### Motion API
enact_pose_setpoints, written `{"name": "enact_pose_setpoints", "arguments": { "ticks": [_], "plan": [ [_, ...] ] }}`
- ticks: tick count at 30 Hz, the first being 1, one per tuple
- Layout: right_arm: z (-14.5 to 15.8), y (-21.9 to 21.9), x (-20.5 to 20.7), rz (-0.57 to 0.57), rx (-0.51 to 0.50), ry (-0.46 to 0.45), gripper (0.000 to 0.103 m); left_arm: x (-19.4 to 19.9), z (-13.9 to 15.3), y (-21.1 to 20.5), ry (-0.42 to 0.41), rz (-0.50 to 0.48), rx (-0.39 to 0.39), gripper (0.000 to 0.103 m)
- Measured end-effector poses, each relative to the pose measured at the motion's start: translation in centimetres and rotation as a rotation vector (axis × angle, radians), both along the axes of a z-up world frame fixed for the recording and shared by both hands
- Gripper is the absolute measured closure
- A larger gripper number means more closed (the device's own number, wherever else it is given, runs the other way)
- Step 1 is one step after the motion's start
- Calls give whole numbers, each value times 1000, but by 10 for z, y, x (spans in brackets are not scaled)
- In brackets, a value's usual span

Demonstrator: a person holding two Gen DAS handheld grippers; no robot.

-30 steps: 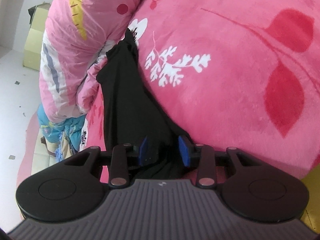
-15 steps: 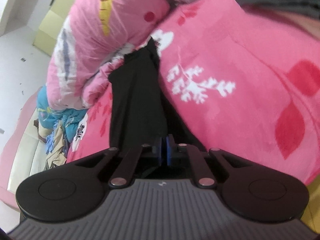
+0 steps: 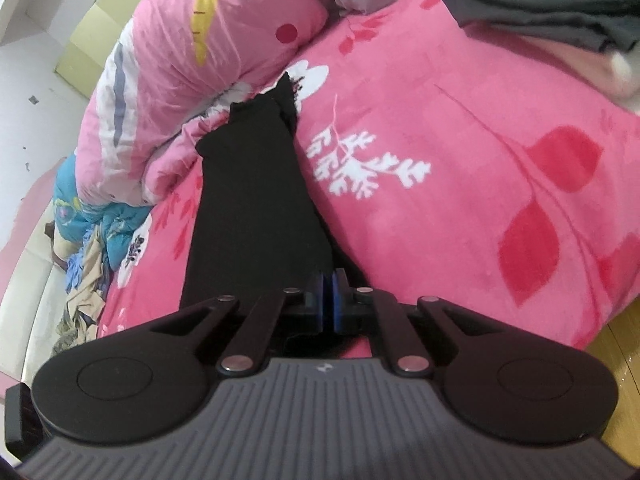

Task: Fold clothes
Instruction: 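Fold the shirt corner with the right gripper toward the left gripper into a long strip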

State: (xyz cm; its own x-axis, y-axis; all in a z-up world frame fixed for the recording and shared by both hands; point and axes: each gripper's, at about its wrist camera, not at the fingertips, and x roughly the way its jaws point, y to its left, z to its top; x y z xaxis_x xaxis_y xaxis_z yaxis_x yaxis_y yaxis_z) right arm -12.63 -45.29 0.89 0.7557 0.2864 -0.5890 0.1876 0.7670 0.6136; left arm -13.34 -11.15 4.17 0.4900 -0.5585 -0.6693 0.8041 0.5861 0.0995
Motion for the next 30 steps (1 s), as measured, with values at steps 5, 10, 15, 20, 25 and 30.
{"name": "enact_pose_setpoints", "arguments": {
  "ticks": [5, 10, 15, 20, 25, 30],
  "plan": [
    [-3, 0, -1, 9, -17, 6, 100, -3, -3, -2, 4, -19, 14, 100],
    [-12, 1, 1, 13, -51, 35, 100, -6, -13, -2, 21, -28, 36, 99],
    [-12, 6, -1, 15, -82, 35, 100, -15, -9, 2, 12, -42, 27, 100],
    [-1, 12, -7, 25, -138, 14, 100, -16, -22, 2, 59, -55, 59, 102],
    [-18, 13, -1, 27, -145, 54, 100, -16, -21, 16, 130, -44, 46, 91],
    [-16, 14, -3, 41, -159, 49, 100, 10, -3, 50, 279, 103, -104, 71]
  ]
}}
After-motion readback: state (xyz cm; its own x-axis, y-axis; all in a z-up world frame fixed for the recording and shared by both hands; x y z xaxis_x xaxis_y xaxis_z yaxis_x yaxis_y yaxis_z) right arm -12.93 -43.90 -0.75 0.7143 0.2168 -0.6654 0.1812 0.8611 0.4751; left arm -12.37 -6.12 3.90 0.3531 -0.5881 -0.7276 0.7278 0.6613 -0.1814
